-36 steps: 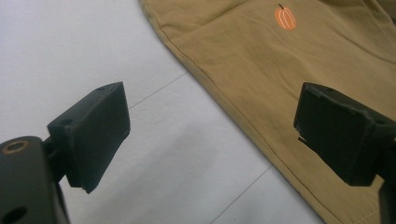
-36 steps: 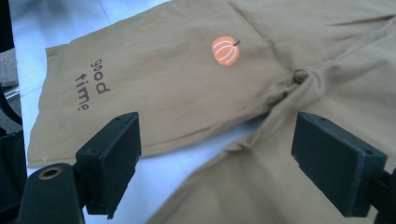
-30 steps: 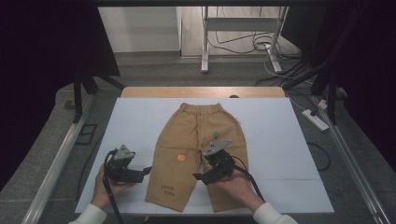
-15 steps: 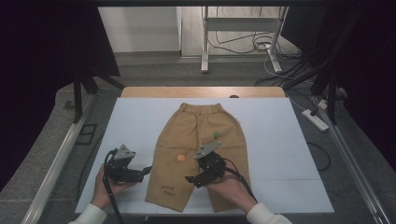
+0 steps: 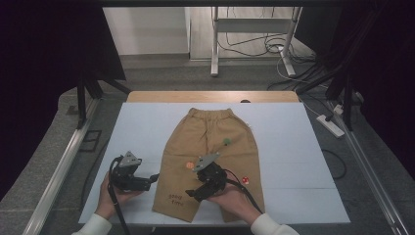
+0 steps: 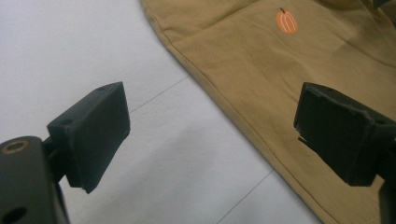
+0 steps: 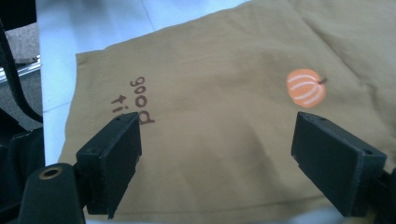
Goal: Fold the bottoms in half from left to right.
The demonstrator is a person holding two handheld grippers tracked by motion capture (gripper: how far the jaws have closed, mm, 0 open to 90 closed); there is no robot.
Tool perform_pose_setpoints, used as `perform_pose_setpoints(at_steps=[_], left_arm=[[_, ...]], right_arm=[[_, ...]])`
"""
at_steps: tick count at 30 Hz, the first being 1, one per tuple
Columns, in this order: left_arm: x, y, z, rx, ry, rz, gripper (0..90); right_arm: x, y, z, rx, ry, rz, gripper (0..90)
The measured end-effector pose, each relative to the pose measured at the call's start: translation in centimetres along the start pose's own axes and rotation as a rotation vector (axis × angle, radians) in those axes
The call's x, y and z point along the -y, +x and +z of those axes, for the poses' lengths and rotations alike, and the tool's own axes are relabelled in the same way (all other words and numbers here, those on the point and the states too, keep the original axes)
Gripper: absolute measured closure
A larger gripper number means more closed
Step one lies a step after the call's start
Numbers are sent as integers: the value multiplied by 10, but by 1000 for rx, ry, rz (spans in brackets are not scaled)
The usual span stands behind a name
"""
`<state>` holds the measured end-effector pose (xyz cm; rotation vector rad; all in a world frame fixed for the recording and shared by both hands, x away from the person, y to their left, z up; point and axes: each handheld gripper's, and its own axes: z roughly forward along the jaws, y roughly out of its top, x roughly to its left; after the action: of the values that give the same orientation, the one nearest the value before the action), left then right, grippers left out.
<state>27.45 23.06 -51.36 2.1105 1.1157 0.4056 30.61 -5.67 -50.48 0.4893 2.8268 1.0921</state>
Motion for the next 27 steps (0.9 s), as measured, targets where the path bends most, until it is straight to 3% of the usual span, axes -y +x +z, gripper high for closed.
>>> perform_pose_setpoints(at_steps=[16,23,27], left_arm=[[-3,-1,1,9,-9,-7,104],[-3,1,0,-7,-10,-9,104],[-2,2,0,5,-12,-16,107]], right_arm=[[-16,22,22,-49,18,-50,165],[-23,35,40,-82,37,-80,165],[-27,44,49,-91,50,-106,165]])
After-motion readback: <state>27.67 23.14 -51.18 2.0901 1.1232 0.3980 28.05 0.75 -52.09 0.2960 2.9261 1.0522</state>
